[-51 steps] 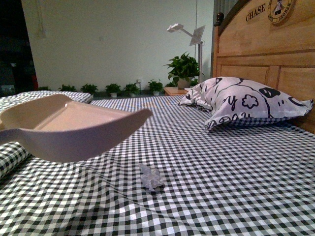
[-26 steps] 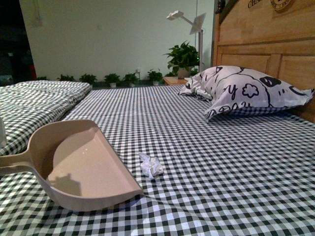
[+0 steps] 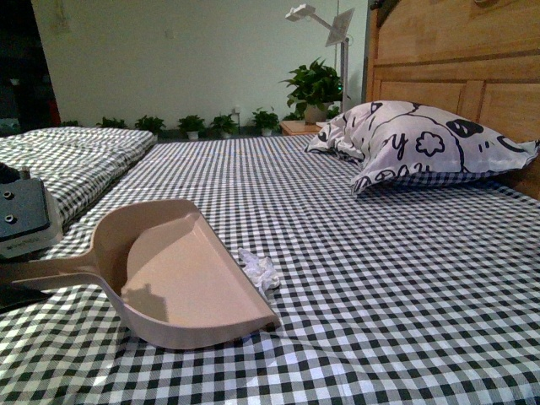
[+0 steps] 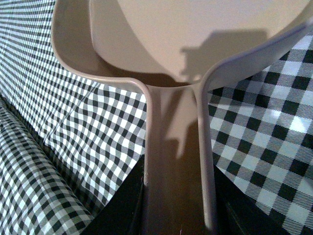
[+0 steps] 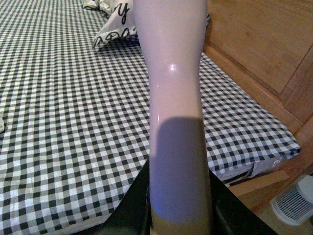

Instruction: Clean up trash

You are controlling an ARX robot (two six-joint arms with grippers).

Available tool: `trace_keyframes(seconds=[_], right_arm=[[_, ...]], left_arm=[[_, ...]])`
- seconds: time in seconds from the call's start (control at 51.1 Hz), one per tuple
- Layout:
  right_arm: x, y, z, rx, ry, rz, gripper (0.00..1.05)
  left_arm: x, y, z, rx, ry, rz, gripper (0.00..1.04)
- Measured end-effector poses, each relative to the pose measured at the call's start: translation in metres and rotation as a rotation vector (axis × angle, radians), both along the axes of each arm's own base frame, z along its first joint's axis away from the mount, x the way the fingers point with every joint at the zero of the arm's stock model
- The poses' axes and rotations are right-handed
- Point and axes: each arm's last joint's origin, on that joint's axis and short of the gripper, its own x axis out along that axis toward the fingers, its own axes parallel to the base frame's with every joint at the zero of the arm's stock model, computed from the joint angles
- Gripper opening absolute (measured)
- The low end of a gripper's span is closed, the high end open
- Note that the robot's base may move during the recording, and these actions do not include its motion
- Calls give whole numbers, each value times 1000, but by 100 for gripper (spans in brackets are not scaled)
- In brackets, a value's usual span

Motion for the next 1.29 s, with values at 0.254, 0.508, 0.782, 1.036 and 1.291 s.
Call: trace_keyframes(seconds=[0.254, 0.508, 0.782, 1.036, 1.291], right_arm=[[0, 0, 0, 0, 0, 0, 20], [0, 0, 0, 0, 0, 0, 20], [0, 0, 0, 0, 0, 0, 20], [0, 0, 0, 0, 0, 0, 20], [0, 0, 0, 0, 0, 0, 20]], left_arm=[[-2, 0, -6, -10, 62, 19, 28], [-3, 2, -5, -28, 108, 33, 28], [-4, 2, -5, -41, 124, 27, 28], [-6, 2, -8, -58, 159, 33, 28], [-9, 1, -14, -89, 235, 58, 28]])
